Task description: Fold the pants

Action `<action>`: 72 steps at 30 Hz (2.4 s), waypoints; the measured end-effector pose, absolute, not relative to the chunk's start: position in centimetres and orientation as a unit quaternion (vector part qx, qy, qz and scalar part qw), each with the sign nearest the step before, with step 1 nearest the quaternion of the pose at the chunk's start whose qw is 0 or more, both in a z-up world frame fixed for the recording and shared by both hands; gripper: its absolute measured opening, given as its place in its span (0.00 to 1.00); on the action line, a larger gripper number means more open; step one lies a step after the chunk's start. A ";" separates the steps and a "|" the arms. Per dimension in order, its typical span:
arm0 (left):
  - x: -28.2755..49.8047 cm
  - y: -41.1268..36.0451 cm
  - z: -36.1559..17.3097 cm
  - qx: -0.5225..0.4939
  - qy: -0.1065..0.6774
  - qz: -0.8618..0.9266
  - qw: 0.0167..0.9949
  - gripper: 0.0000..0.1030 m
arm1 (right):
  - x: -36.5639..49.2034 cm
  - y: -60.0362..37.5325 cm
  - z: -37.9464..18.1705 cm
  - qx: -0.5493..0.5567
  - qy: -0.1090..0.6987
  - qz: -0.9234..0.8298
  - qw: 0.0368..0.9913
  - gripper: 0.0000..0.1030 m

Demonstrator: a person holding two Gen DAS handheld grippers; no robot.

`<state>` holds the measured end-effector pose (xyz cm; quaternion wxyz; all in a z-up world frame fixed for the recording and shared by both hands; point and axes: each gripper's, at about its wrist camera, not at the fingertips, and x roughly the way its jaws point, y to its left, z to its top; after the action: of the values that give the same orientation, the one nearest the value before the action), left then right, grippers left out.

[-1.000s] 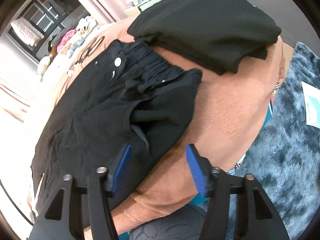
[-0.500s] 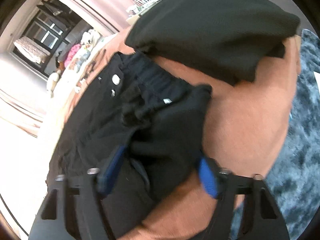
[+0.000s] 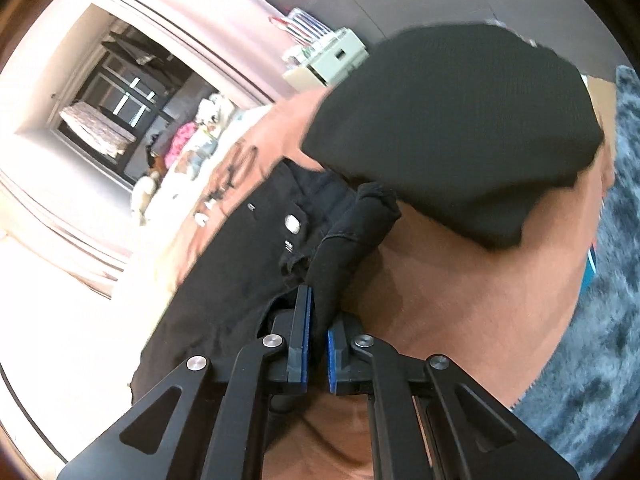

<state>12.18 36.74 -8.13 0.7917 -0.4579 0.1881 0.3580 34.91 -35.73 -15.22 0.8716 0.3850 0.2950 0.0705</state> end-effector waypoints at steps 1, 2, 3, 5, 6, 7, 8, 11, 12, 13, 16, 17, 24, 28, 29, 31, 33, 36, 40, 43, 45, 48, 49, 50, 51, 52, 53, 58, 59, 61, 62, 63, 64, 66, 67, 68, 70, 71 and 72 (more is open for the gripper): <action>12.5 37.0 -7.7 -0.457 0.186 0.355 0.794 0.03 | 35.2 -35.6 -15.1 0.386 0.292 0.073 0.872 0.03; 12.9 37.2 -7.1 -0.457 0.185 0.351 0.796 0.03 | 35.5 -35.6 -14.7 0.385 0.289 0.077 0.873 0.03; 13.3 37.5 -6.8 -0.456 0.184 0.349 0.798 0.03 | 35.8 -35.5 -14.5 0.384 0.288 0.080 0.874 0.03; 14.4 37.8 -5.7 -0.449 0.182 0.343 0.805 0.03 | 36.7 -35.3 -14.2 0.380 0.283 0.086 0.876 0.03; 14.9 37.9 -5.3 -0.445 0.181 0.342 0.808 0.03 | 37.3 -35.1 -13.9 0.380 0.280 0.088 0.877 0.03; 15.4 38.0 -4.9 -0.442 0.180 0.339 0.811 0.03 | 37.8 -34.9 -13.9 0.380 0.278 0.089 0.878 0.03; 16.1 38.2 -4.4 -0.440 0.180 0.336 0.813 0.03 | 38.4 -34.7 -13.9 0.379 0.276 0.089 0.879 0.03; 17.8 38.9 -3.5 -0.438 0.179 0.330 0.817 0.03 | 40.2 -33.9 -13.5 0.374 0.269 0.092 0.883 0.03; 18.4 39.1 -3.1 -0.437 0.179 0.327 0.819 0.03 | 40.8 -33.7 -13.1 0.373 0.266 0.093 0.884 0.03; 19.1 39.2 -2.7 -0.433 0.178 0.325 0.822 0.03 | 41.2 -33.4 -12.9 0.371 0.264 0.095 0.885 0.03; 21.4 39.7 -1.3 -0.418 0.178 0.321 0.831 0.03 | 43.1 -32.9 -12.4 0.372 0.259 0.104 0.885 0.03; 22.1 39.7 -0.9 -0.413 0.180 0.320 0.834 0.03 | 43.8 -32.8 -12.5 0.376 0.258 0.106 0.884 0.03; 27.8 41.2 1.7 -0.393 0.184 0.309 0.846 0.03 | 48.2 -31.5 -11.2 0.370 0.262 0.095 0.886 0.03; 30.7 42.2 2.3 -0.391 0.191 0.307 0.846 0.03 | 50.0 -30.5 -10.1 0.363 0.260 0.093 0.890 0.03; 31.4 42.4 2.3 -0.392 0.193 0.307 0.846 0.03 | 50.6 -30.1 -9.9 0.360 0.260 0.094 0.891 0.02; 32.5 42.6 2.4 -0.387 0.196 0.308 0.846 0.03 | 51.5 -29.6 -9.5 0.352 0.260 0.092 0.895 0.02; 33.9 42.9 2.2 -0.382 0.202 0.311 0.847 0.03 | 52.2 -29.1 -9.3 0.345 0.262 0.089 0.897 0.02; 35.8 43.5 1.6 -0.381 0.213 0.311 0.844 0.03 | 53.8 -28.5 -9.0 0.346 0.264 0.087 0.896 0.01; 39.4 44.0 0.9 -0.357 0.236 0.312 0.848 0.03 | 56.2 -27.6 -8.6 0.344 0.260 0.082 0.898 0.01; 41.9 44.5 0.4 -0.342 0.251 0.314 0.849 0.03 | 58.1 -26.6 -8.5 0.337 0.265 0.076 0.900 0.01; 43.4 44.9 -0.3 -0.338 0.262 0.315 0.848 0.03 | 59.6 -25.8 -8.6 0.334 0.270 0.070 0.901 0.01; 46.3 45.3 -1.5 -0.318 0.290 0.313 0.847 0.03 | 61.4 -24.5 -8.5 0.323 0.270 0.055 0.905 0.01; 47.4 45.7 -2.2 -0.316 0.302 0.313 0.843 0.03 | 61.9 -24.1 -8.5 0.320 0.271 0.052 0.906 0.01; 48.0 45.9 -2.5 -0.318 0.308 0.313 0.841 0.03 | 62.9 -23.5 -8.7 0.319 0.278 0.047 0.905 0.01; 48.8 46.4 -3.1 -0.320 0.314 0.315 0.836 0.03 | 63.9 -23.0 -8.7 0.320 0.283 0.044 0.903 0.01; 49.4 46.7 -3.5 -0.323 0.319 0.315 0.834 0.03 | 64.7 -22.7 -8.9 0.321 0.287 0.040 0.902 0.01; 50.0 47.0 -4.0 -0.327 0.323 0.315 0.830 0.03 | 65.6 -22.2 -9.1 0.321 0.292 0.037 0.900 0.01; 53.2 48.2 -6.6 -0.333 0.352 0.321 0.814 0.03 | 68.3 -21.0 -9.4 0.312 0.300 0.020 0.901 0.00; 53.6 48.3 -7.1 -0.334 0.355 0.322 0.811 0.03 | 68.9 -20.8 -9.5 0.313 0.305 0.019 0.899 0.00; 54.5 48.5 -8.0 -0.333 0.364 0.324 0.807 0.03 | 69.7 -20.6 -9.8 0.310 0.313 0.017 0.898 0.00; 54.8 48.5 -8.3 -0.332 0.367 0.325 0.806 0.03 | 70.1 -20.4 -9.9 0.305 0.317 0.015 0.898 0.00; 55.3 48.7 -8.7 -0.333 0.370 0.326 0.804 0.03 | 70.4 -20.1 -9.9 0.298 0.320 0.013 0.899 0.00; 55.7 48.8 -9.0 -0.333 0.372 0.326 0.803 0.04 | 70.8 -19.8 -9.8 0.294 0.322 0.011 0.900 0.00; 56.5 48.9 -9.4 -0.328 0.377 0.325 0.803 0.04 | 71.2 -19.5 -9.6 0.288 0.322 0.009 0.902 0.00; 56.9 49.0 -9.5 -0.326 0.377 0.325 0.804 0.04 | 71.5 -19.3 -9.5 0.285 0.321 0.007 0.903 0.00; 57.4 48.9 -9.5 -0.322 0.378 0.321 0.806 0.04 | 71.7 -19.2 -9.5 0.283 0.321 0.005 0.904 0.00; 58.3 48.8 -9.7 -0.315 0.385 0.310 0.810 0.11 | 72.2 -18.9 -9.6 0.277 0.324 0.001 0.905 0.00; 58.7 48.7 -9.7 -0.307 0.392 0.307 0.812 0.24 | 72.4 -18.7 -9.7 0.276 0.326 0.000 0.904 0.01; 58.9 48.6 -9.7 -0.301 0.394 0.302 0.814 0.34 | 72.7 -18.5 -9.9 0.275 0.331 0.004 0.903 0.05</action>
<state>58.88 48.61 -9.71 0.8142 -0.3010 0.3943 0.3016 72.66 -18.48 -9.89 0.9028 0.2751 0.3306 0.0035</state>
